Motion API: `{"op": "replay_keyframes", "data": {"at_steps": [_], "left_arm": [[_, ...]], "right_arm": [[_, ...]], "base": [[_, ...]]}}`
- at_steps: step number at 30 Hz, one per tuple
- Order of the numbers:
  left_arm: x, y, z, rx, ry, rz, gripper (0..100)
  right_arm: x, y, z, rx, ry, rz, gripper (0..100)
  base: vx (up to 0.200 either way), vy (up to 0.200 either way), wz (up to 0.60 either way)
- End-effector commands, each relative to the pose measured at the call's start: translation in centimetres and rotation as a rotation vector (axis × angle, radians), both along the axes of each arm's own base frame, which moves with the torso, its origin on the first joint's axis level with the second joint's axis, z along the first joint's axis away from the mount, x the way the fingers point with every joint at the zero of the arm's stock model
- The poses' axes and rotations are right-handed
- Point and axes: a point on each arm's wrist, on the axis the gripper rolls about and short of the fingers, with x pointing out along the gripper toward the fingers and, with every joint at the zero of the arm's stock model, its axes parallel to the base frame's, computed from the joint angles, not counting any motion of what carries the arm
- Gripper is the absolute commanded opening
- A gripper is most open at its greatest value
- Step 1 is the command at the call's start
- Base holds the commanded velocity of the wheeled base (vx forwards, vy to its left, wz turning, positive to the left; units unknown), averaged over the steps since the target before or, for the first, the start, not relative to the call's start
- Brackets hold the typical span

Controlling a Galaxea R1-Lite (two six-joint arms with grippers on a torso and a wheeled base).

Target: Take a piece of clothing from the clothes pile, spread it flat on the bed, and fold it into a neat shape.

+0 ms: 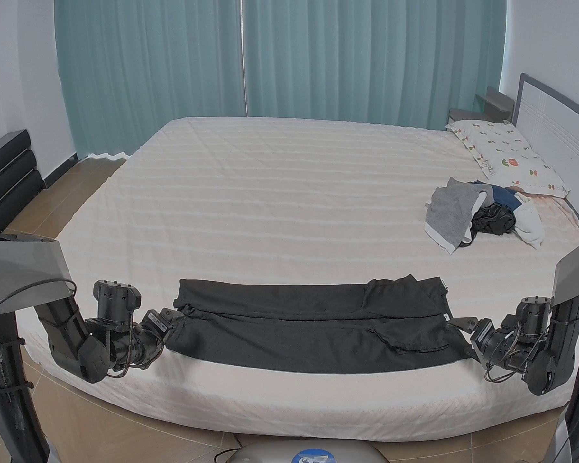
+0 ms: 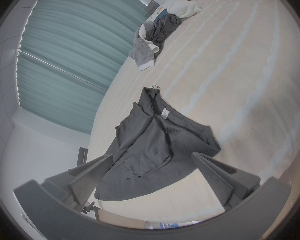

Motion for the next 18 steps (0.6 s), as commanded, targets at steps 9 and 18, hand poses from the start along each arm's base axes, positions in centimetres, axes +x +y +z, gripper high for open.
{"op": "replay_keyframes", "data": {"at_steps": [9, 18], "left_arm": [[1.5, -1.6, -3.4, 0.152, 0.011, -0.004, 100], [2.7, -2.3, -4.0, 0.188, -0.005, 0.004, 0]], "right_arm": [[0.0, 0.3, -0.7, -0.005, 0.021, 0.006, 100], [0.0, 1.1, -0.9, -0.061, 0.029, -0.033, 100]], "base": [[0.000, 0.000, 0.00], [0.000, 0.000, 0.00]]}}
